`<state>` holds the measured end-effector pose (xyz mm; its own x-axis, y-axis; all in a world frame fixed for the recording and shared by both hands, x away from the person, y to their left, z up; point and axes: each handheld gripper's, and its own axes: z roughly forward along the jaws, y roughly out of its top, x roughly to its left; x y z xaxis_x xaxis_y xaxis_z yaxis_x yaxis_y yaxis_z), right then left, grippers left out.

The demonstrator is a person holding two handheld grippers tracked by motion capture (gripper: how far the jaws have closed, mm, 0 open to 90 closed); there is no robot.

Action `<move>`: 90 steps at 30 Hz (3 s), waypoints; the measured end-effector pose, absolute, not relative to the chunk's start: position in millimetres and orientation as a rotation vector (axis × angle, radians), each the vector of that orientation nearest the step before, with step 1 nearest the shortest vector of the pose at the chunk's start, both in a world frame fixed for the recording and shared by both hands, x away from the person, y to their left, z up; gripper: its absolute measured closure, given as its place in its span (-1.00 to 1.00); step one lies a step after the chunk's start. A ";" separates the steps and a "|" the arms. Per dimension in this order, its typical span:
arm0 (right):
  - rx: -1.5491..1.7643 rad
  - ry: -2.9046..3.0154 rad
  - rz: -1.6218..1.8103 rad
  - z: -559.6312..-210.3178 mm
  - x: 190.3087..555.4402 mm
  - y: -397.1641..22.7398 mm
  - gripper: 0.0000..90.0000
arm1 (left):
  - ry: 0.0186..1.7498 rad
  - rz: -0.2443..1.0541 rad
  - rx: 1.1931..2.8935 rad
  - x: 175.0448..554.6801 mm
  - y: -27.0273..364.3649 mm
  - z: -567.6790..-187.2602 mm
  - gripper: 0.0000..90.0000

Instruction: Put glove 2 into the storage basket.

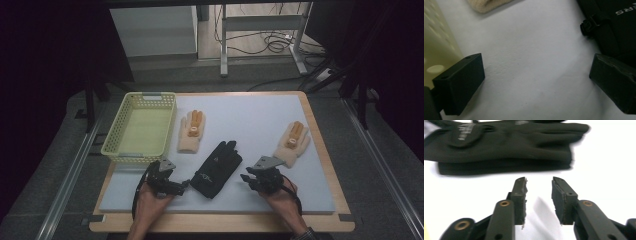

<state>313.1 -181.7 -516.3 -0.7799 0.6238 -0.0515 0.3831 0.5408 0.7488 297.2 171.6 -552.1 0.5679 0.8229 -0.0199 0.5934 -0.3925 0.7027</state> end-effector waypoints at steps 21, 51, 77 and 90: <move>1.057 2.353 0.993 -532.4 329.6 -236.1 -0.48 | 1.129 0.396 2.124 298.8 173.5 -551.9 -0.95; 1.057 2.343 0.987 -532.8 329.0 -236.1 -0.52 | 1.000 0.241 2.147 299.5 116.7 -506.0 -1.00; 1.057 2.342 0.988 -532.9 328.9 -236.1 -0.52 | 1.028 0.283 2.292 332.5 52.9 -533.7 -1.00; 1.057 2.343 0.987 -532.9 328.9 -236.1 -0.52 | 1.047 0.273 2.285 336.6 55.7 -535.4 -1.00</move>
